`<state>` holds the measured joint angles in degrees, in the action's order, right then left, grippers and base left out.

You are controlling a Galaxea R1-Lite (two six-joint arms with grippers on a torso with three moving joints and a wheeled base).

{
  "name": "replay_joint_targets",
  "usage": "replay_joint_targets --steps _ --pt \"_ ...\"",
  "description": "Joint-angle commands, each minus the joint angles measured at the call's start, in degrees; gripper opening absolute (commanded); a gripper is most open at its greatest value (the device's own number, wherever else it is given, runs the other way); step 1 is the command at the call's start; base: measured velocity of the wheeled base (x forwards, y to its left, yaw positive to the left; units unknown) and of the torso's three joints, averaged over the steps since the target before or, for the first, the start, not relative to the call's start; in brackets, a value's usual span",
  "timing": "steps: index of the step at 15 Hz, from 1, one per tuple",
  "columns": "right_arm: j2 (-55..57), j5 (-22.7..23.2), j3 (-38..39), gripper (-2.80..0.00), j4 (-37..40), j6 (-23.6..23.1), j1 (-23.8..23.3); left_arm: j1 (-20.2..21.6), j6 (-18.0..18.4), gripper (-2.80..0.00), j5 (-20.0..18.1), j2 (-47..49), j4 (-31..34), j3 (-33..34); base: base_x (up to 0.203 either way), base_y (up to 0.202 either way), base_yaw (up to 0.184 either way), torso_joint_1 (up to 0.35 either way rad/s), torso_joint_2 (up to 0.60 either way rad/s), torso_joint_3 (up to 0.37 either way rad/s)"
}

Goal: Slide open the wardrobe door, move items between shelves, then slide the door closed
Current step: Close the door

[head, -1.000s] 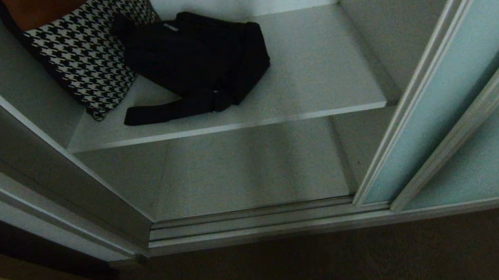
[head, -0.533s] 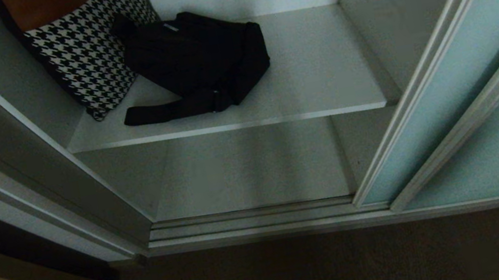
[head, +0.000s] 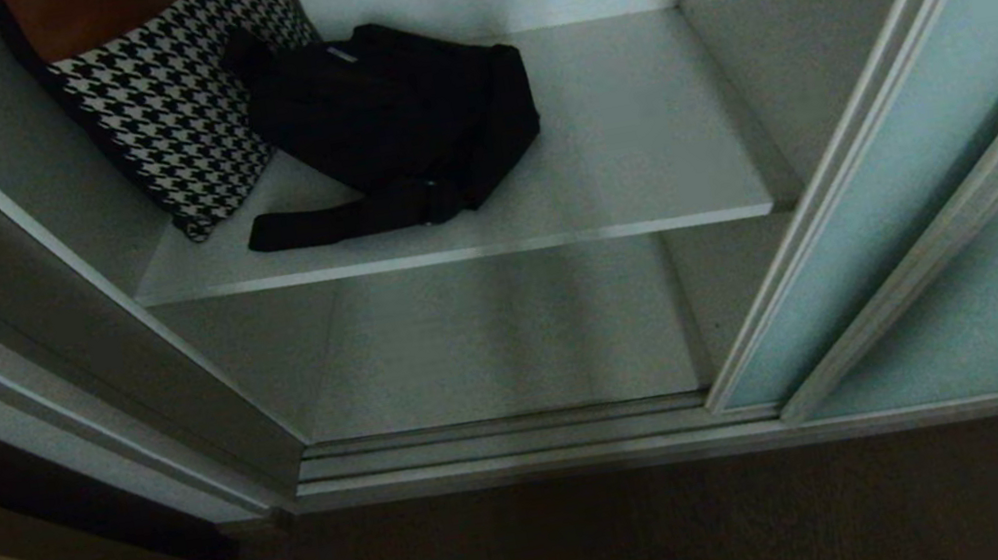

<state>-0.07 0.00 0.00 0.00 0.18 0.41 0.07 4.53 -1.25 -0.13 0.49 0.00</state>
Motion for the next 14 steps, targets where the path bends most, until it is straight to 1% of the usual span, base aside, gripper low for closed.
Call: replay_joint_targets --steps 1,2,14 --pt "-0.1 0.0 0.0 -2.8 0.0 0.0 0.0 0.0 -2.0 -2.8 0.4 0.2 -0.1 -0.1 0.0 0.0 0.0 0.0 0.0 0.0" --pt "-0.1 0.0 0.0 -2.8 0.0 0.0 0.0 0.0 -2.9 -2.8 1.1 0.2 -0.2 0.0 0.0 0.0 0.0 0.0 0.0 0.0" --pt "-0.1 0.0 0.0 -2.8 0.0 0.0 0.0 0.0 -3.0 -2.8 1.2 0.2 -0.3 0.0 0.0 0.0 0.0 0.0 0.0 0.0"
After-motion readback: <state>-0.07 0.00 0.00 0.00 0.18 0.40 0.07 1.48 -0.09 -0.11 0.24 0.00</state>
